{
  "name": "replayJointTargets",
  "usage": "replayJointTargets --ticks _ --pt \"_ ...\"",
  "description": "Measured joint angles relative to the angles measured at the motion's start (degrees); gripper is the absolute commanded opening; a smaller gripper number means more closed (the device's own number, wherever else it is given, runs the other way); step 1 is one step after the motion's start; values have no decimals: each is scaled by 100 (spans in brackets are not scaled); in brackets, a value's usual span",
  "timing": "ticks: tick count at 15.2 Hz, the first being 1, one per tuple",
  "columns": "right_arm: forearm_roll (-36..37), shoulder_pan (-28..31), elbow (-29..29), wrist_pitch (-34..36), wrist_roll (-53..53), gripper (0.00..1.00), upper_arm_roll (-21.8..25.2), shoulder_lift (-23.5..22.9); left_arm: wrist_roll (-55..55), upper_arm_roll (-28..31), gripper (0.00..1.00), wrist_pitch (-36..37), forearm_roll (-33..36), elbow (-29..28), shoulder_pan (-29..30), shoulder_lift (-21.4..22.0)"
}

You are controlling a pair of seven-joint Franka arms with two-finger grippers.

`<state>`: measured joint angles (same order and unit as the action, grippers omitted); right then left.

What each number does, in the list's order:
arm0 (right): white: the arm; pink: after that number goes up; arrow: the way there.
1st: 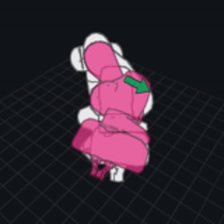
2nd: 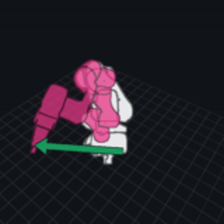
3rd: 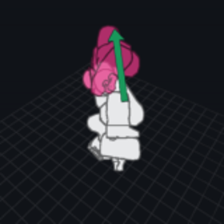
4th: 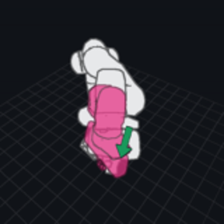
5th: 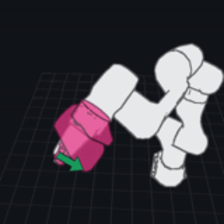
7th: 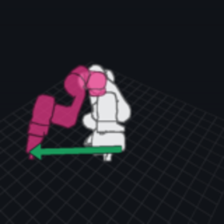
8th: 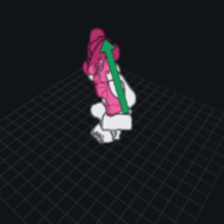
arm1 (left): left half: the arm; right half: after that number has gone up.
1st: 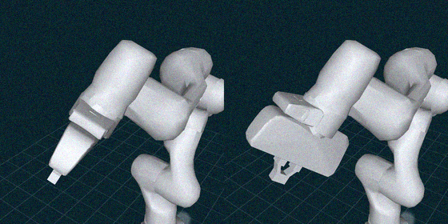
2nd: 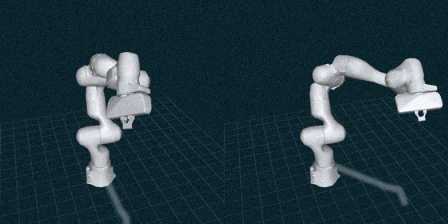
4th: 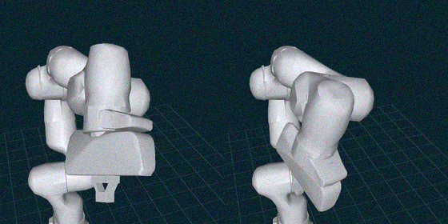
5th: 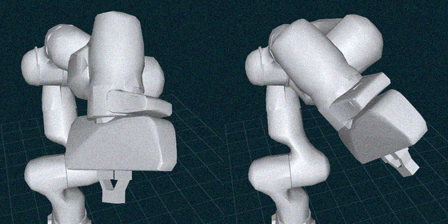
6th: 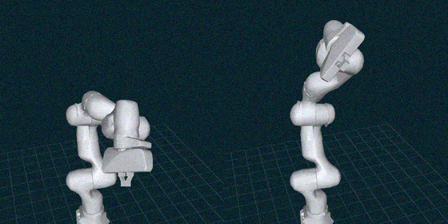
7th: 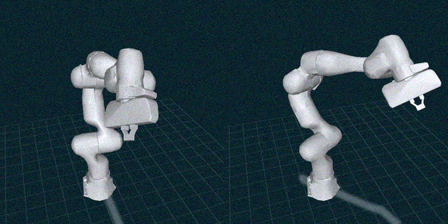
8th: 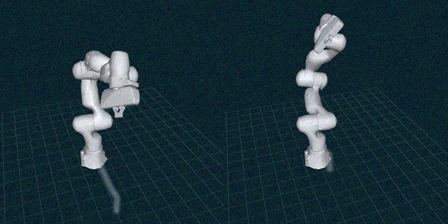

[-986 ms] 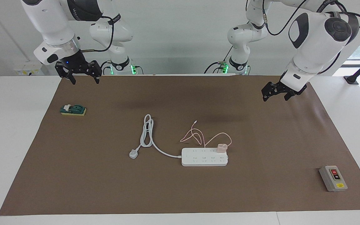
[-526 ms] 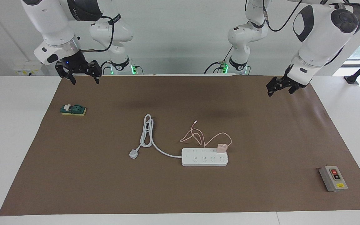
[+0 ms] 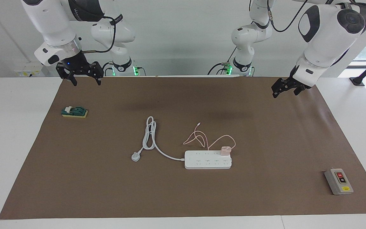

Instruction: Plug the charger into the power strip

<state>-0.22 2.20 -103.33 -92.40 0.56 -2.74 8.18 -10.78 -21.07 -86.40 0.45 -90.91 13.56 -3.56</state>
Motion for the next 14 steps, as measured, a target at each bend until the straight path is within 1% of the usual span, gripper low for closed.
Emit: replayJointTargets --ticks 3,4,5,7,8,10,14 --pt "0 0 0 0 0 100 0 0 -26 53 100 68 0 6 26 34" --pt "0 0 0 0 0 100 0 0 -27 180 100 68 0 7 -13 40" --pt "0 0 0 0 0 100 0 0 -23 491 100 67 -1 6 -213 41" --pt "0 0 0 0 0 100 0 0 -16 1322 100 69 -6 6 -850 42" --pt "0 0 0 0 0 100 0 0 3 1576 100 72 -10 6 -1042 42" --pt "0 0 0 0 0 100 0 0 94 1734 100 80 -12 6 -1201 42" --pt "0 0 0 0 0 100 0 0 150 1806 100 101 -9 11 -1464 50"
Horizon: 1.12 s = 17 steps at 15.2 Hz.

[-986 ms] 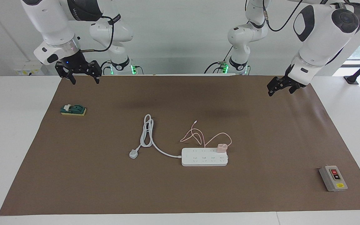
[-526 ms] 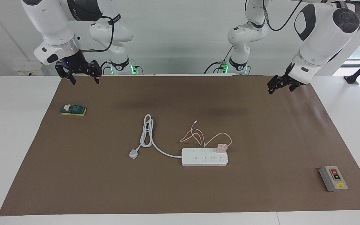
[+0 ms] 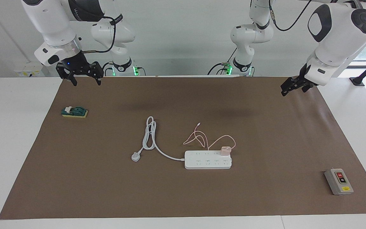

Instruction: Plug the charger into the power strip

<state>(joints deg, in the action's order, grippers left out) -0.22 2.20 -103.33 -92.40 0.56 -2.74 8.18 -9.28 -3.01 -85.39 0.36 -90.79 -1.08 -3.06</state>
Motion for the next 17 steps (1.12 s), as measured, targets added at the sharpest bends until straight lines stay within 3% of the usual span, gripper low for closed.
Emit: replayJointTargets --ticks 4,9,17 --pt "0 0 0 0 0 100 0 0 96 361 100 74 0 20 -333 89" --pt "0 0 0 0 0 100 0 0 471 399 100 51 -1 -299 -335 303" --pt "0 0 0 0 0 100 0 0 368 420 100 -146 -4 -292 -287 305"
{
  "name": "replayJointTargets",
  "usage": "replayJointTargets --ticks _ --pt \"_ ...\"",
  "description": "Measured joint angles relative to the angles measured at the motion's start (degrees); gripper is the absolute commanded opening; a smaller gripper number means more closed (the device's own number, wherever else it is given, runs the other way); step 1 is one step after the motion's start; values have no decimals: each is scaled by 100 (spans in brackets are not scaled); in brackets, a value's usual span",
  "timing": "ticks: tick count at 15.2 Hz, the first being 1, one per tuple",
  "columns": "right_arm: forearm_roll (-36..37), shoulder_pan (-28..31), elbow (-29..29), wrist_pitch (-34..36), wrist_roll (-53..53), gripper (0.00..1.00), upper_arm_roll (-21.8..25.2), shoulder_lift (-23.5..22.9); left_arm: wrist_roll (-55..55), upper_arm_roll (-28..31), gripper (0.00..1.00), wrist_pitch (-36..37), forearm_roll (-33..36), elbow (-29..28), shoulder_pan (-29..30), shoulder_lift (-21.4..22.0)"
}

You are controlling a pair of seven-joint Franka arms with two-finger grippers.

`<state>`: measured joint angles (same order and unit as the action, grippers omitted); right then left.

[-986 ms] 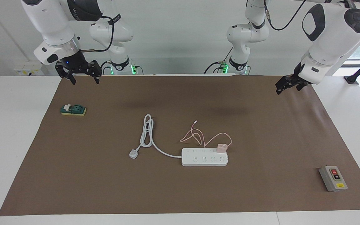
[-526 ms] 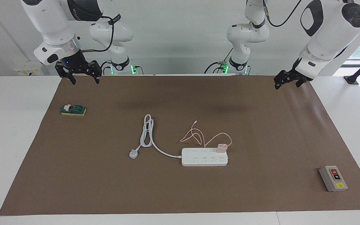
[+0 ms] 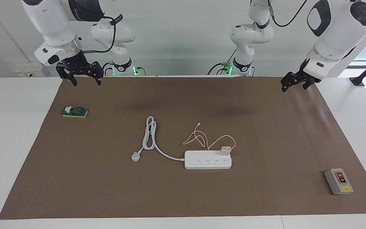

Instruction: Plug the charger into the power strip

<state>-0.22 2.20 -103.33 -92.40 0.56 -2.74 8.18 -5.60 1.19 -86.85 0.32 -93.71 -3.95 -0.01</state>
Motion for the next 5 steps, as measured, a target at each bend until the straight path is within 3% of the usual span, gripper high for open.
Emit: replayJointTargets --ticks 5 --pt "0 0 0 0 0 100 0 0 -8 -29 100 -37 -4 0 43 0"
